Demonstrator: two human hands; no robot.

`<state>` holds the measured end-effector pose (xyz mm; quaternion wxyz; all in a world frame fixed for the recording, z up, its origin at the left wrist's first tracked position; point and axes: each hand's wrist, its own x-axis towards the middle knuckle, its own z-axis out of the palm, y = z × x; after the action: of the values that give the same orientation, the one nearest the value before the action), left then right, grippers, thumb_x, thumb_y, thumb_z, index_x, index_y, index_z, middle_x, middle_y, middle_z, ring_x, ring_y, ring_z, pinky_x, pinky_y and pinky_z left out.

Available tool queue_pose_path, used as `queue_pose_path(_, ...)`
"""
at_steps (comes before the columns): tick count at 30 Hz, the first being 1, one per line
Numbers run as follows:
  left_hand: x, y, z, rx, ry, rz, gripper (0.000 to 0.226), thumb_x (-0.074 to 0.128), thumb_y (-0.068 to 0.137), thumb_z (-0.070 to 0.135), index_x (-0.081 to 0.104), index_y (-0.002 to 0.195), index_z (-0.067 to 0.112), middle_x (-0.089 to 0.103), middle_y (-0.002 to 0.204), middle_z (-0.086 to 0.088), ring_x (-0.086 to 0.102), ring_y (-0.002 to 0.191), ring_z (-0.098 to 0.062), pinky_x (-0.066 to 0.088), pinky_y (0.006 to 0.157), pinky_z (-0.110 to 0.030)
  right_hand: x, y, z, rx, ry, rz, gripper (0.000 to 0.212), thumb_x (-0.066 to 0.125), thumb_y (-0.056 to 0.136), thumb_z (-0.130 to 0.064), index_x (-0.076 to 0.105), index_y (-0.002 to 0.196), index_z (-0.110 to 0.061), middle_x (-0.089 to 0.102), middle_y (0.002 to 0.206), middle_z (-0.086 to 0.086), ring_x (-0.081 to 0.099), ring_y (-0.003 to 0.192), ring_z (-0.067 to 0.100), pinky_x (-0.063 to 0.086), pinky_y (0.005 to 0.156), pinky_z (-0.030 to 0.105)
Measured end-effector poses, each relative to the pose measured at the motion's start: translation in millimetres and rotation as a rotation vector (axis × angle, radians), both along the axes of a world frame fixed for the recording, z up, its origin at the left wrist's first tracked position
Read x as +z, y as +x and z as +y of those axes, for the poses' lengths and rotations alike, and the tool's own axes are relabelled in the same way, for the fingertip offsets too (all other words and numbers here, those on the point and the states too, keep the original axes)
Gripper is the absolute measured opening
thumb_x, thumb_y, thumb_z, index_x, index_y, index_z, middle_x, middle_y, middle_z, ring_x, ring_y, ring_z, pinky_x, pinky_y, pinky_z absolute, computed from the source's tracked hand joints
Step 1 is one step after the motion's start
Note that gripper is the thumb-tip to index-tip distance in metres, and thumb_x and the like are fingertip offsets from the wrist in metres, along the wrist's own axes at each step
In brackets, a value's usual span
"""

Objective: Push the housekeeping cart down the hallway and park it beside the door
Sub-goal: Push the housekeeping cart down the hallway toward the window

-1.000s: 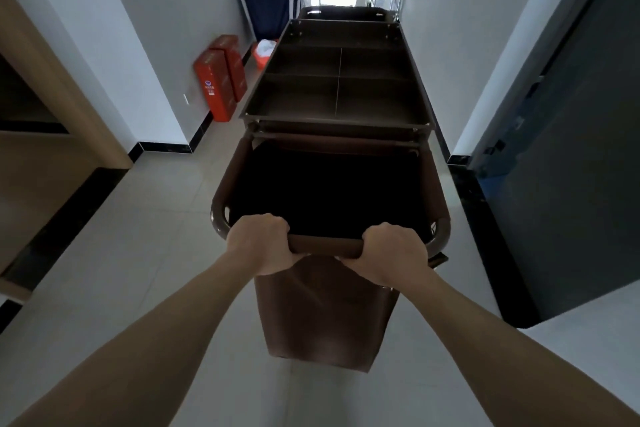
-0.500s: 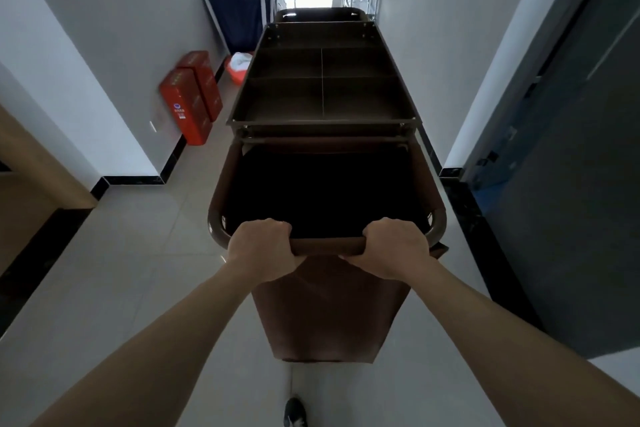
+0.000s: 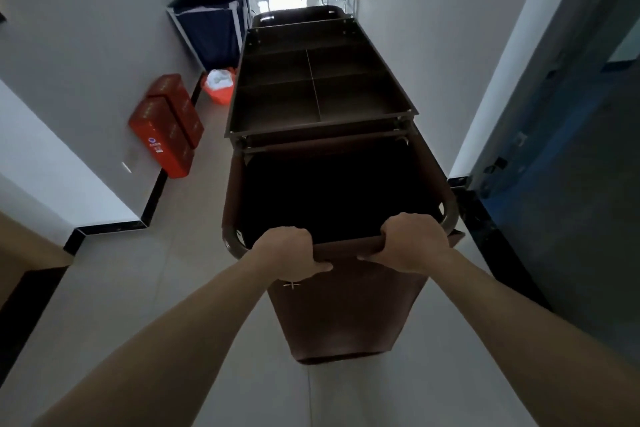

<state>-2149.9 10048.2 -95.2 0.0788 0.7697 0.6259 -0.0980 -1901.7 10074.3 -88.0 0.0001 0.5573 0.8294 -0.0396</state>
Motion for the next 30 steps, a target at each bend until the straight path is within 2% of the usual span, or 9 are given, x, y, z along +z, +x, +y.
queue_pose_path(4,-0.2,-7.8,54.3,-0.025,-0.02,0.028,0.055,0.054,0.077,0.084,0.051,0.068,0.03,0.06,0.064,0.008,0.058,0.058,-0.009,0.046,0.053,-0.028,0.8,-8.3,56.9,-0.005,-0.062,-0.008,0.062,0.051,0.062,-0.095,0.048,0.065,-0.033,0.055,0.063,-0.013,0.052,0.053,0.006,0.037,0.049,0.029)
queue_pose_path(12,5.0,-24.0,160.9,-0.018,0.028,0.068,0.056,0.053,0.076,0.085,0.047,0.066,0.031,0.058,0.061,0.009,0.056,0.053,-0.006,0.045,0.049,-0.024,-0.5,-26.2,182.9,0.051,-0.19,-0.017,0.06,0.059,0.058,-0.09,0.056,0.082,-0.036,0.059,0.073,-0.013,0.056,0.062,0.005,0.043,0.054,0.027)
queue_pose_path(16,13.1,-30.8,214.3,-0.018,-0.02,0.161,0.059,0.051,0.077,0.087,0.057,0.071,0.028,0.061,0.062,0.008,0.058,0.055,-0.008,0.051,0.054,-0.026,2.4,-37.0,241.7,0.125,-0.323,-0.052,0.053,0.065,0.072,-0.078,0.063,0.097,-0.031,0.061,0.079,-0.01,0.058,0.069,0.008,0.045,0.06,0.029)
queue_pose_path(18,13.1,-35.0,236.0,-0.014,-0.019,0.18,0.057,0.052,0.078,0.085,0.054,0.067,0.029,0.059,0.062,0.009,0.055,0.056,-0.007,0.043,0.052,-0.024,1.4,-41.6,266.8,0.189,-0.359,-0.095,0.045,0.067,0.083,-0.066,0.063,0.104,-0.027,0.058,0.08,-0.008,0.055,0.068,0.008,0.043,0.059,0.028)
queue_pose_path(20,11.0,-40.6,256.4,0.003,0.015,0.17,0.057,0.053,0.078,0.084,0.05,0.063,0.029,0.056,0.06,0.011,0.051,0.054,-0.005,0.035,0.05,-0.023,-1.8,-46.3,290.0,0.233,-0.305,-0.111,0.038,0.066,0.087,-0.062,0.062,0.101,-0.026,0.055,0.077,-0.007,0.053,0.064,0.008,0.038,0.052,0.027)
queue_pose_path(22,8.8,-46.9,276.4,0.027,0.038,0.156,0.058,0.052,0.076,0.085,0.055,0.065,0.028,0.057,0.061,0.011,0.053,0.055,-0.006,0.037,0.051,-0.024,-3.0,-50.6,311.1,0.266,-0.259,-0.085,0.036,0.065,0.086,-0.064,0.056,0.09,-0.029,0.055,0.075,-0.007,0.054,0.062,0.009,0.037,0.05,0.026)
queue_pose_path(24,9.9,-52.4,295.3,0.06,0.038,0.149,0.058,0.053,0.073,0.085,0.057,0.067,0.028,0.057,0.062,0.011,0.055,0.057,-0.009,0.04,0.054,-0.027,-1.1,-55.2,330.0,0.291,-0.26,-0.049,0.038,0.064,0.083,-0.069,0.051,0.08,-0.034,0.058,0.075,-0.008,0.057,0.062,0.009,0.043,0.051,0.027)
queue_pose_path(27,10.7,-63.1,326.1,0.078,0.05,0.152,0.058,0.052,0.071,0.087,0.059,0.07,0.029,0.056,0.062,0.013,0.057,0.058,-0.01,0.044,0.056,-0.029,0.0,-63.3,360.2,0.326,-0.266,0.031,0.042,0.058,0.079,-0.075,0.059,0.083,-0.034,0.061,0.072,-0.011,0.06,0.061,0.007,0.055,0.059,0.03)
queue_pose_path(30,10.2,-77.9,356.8,0.089,0.088,0.138,0.058,0.051,0.07,0.087,0.057,0.069,0.029,0.053,0.061,0.014,0.056,0.059,-0.011,0.042,0.056,-0.028,-0.8,-75.4,391.2,0.348,-0.239,0.09,0.057,0.044,0.074,-0.086,0.062,0.082,-0.032,0.061,0.07,-0.011,0.061,0.061,0.007,0.058,0.062,0.033)
